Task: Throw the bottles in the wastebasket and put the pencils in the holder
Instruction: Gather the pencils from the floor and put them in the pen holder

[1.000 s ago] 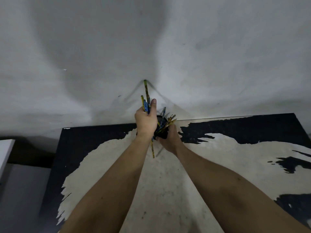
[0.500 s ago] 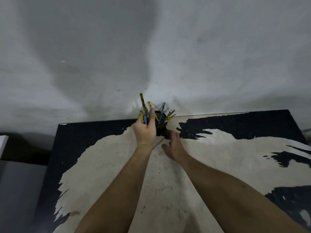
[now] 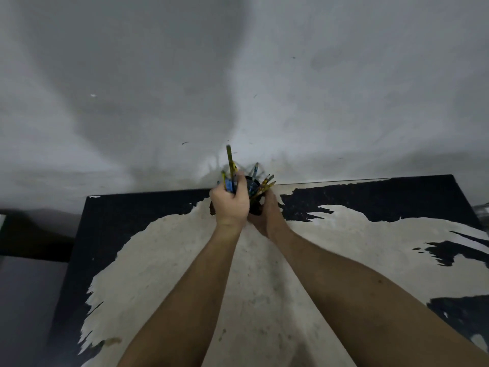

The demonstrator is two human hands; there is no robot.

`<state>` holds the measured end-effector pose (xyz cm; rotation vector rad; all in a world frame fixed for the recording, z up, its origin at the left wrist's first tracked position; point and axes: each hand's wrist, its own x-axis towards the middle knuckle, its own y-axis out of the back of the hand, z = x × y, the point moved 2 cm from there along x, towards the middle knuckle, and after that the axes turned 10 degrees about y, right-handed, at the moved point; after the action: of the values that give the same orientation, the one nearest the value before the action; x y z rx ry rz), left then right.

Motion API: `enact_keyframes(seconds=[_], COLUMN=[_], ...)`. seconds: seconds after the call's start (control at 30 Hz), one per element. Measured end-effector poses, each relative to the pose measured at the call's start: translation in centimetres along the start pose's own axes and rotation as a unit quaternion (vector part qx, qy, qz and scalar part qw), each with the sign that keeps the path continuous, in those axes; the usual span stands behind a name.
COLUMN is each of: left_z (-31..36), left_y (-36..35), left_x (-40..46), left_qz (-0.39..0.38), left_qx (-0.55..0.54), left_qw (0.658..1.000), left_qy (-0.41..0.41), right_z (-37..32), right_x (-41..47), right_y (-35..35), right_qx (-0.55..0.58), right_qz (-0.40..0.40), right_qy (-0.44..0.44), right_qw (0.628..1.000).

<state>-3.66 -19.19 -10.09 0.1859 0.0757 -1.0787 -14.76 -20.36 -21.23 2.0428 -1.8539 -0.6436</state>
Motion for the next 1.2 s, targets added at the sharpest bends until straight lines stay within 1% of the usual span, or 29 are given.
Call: enact_keyframes(seconds=[0.07,0.13,0.2,0.23,0.3,0.37,0.43,0.47,0.53,0.6,0.67,0.7,0.8,0.83,0.9,0.97,1.07,1.13,1.2], left_z=[3.3,5.9,7.0,6.9,6.0,4.0,1.2,-0.2,-2.5,-3.7,-3.8,-3.4,-1.6,-1.1,-0.7,-1.2,-1.8,-1.2,-0.3], left_y=[-0.6,-1.1,-1.6,-2.0,-2.5,-3.0,-3.1,-3.1,-2.8,-2.4,-2.2,-2.2,-2.7,-2.9,-3.1,-3.2,-3.2,-3.1,-2.9], left_x=[0.7,1.6,2.8,3.3,3.8,3.8,3.6,3.6,3.4,3.1,2.8,2.7,2.9,3.1,3.4,3.8,3.9,3.7,3.6], left_qz=[0.003,0.01,0.02,0.027,0.036,0.031,0.025,0.019,0.005,0.008,0.003,-0.001,-0.007,-0.004,0.001,-0.004,-0.035,-0.042,-0.032], left_qx=[-0.023,-0.047,-0.075,-0.08,-0.069,-0.039,-0.007,0.008,0.035,0.054,0.062,0.063,0.028,0.014,0.013,0.031,0.073,0.094,0.097], left_qw=[0.999,0.995,0.992,0.991,0.993,0.997,1.0,1.0,0.999,0.998,0.998,0.998,0.999,0.999,1.0,0.999,0.996,0.994,0.995], left_qy=[-0.043,-0.087,-0.104,-0.103,-0.09,-0.056,-0.016,-0.006,0.005,0.024,0.022,0.008,-0.035,-0.035,-0.026,-0.01,0.029,0.024,0.007], right_z=[0.3,2.1,1.7,2.3,0.0,-0.5,-0.8,-0.8,-0.6,-0.6,-0.3,-0.6,0.4,0.4,0.5,1.2,2.3,3.1,0.3], right_x=[0.9,2.0,1.7,2.0,1.2,1.2,1.2,1.2,1.1,1.0,0.9,0.8,1.3,1.4,1.8,2.1,2.6,2.9,1.8], right_y=[-0.4,-1.2,-0.9,-1.1,-0.2,-0.1,0.0,0.0,-0.1,0.1,0.2,0.3,-0.5,-0.9,-1.3,-1.7,-2.0,-2.2,-1.1], right_qx=[0.015,0.013,0.014,0.009,-0.006,-0.014,0.006,0.023,0.023,0.08,0.096,0.084,0.055,0.069,0.039,0.027,0.031,0.028,0.019], right_qz=[0.005,-0.002,-0.007,0.0,-0.004,-0.016,-0.012,-0.01,-0.035,-0.033,-0.037,-0.045,-0.024,-0.033,-0.03,-0.033,-0.034,-0.038,-0.03], right_qy=[-0.003,0.01,0.019,0.026,0.027,0.034,0.049,0.037,0.017,0.002,-0.017,-0.01,0.001,-0.005,-0.011,-0.017,-0.006,-0.013,-0.017], right_qw=[1.0,1.0,1.0,1.0,1.0,0.999,0.999,0.999,0.999,0.996,0.995,0.995,0.998,0.997,0.999,0.999,0.999,0.999,0.999])
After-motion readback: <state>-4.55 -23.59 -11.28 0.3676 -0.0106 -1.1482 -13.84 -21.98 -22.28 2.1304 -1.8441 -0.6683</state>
